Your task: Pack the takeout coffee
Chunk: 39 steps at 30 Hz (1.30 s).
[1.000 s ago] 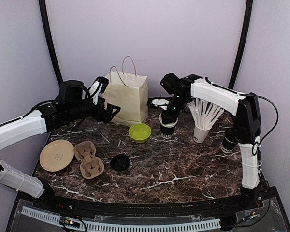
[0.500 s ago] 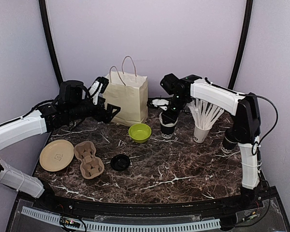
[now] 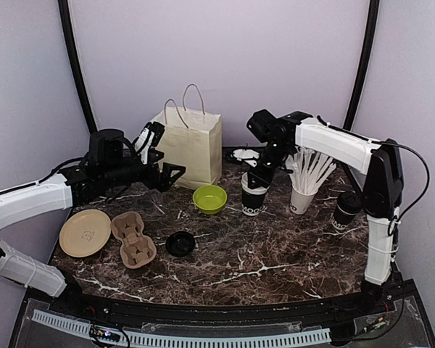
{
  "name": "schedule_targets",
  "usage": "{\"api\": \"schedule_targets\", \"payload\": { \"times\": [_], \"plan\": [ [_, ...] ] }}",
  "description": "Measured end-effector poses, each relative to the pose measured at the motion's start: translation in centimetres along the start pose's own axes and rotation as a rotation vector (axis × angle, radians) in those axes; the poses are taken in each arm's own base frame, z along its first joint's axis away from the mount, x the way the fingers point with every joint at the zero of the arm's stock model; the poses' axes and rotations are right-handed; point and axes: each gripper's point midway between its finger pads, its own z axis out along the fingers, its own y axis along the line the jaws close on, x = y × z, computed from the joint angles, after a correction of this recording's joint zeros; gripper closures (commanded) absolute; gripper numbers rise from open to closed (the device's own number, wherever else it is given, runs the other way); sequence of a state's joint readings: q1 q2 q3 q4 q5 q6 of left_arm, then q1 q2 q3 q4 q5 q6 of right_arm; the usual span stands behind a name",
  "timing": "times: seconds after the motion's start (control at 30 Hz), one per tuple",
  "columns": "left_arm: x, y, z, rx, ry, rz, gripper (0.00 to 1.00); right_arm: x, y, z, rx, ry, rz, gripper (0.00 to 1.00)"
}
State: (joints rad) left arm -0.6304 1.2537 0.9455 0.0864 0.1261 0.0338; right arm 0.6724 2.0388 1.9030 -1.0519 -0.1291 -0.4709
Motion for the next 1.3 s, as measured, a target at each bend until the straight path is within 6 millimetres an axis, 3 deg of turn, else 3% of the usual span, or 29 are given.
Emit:
{"api": "schedule_targets", "payload": {
  "times": [0.17,0.3,0.5,0.63,0.83,1.1,1.3],
  "plan": [
    [2.8,-2.4,0.6,0.131,-0.010,0.001,0.01,-1.3,2.0,-4.7,-0.043,-0.126,-0.013,1.00],
    [2.5,-5.1,1.5,0.228,-0.048,0.025,0.01,-2.4,3.1,-7.7,-0.063,-0.211,-0.026,1.00],
    [3.6,-10.1,3.5,0.344,-0.047,0.065,0.01,-3.0,4.4,-9.5,-0.114,-0.276,-0.031,1.00],
    [5.4,-12.1,5.2,0.383,-0.018,0.066,0.01,-3.4,5.2,-10.1,-0.153,-0.305,-0.032,1.00],
    [6.9,-12.2,7.8,0.365,0.006,0.053,0.01,-3.8,6.4,-10.8,-0.220,-0.339,-0.041,1.00],
    [5.7,-12.6,10.6,0.373,-0.033,0.058,0.01,-4.2,7.9,-11.6,-0.291,-0.373,-0.060,1.00],
    [6.0,-13.5,12.2,0.417,-0.036,0.061,0.13,-4.3,8.6,-12.1,-0.306,-0.385,-0.077,1.00]
  ]
}}
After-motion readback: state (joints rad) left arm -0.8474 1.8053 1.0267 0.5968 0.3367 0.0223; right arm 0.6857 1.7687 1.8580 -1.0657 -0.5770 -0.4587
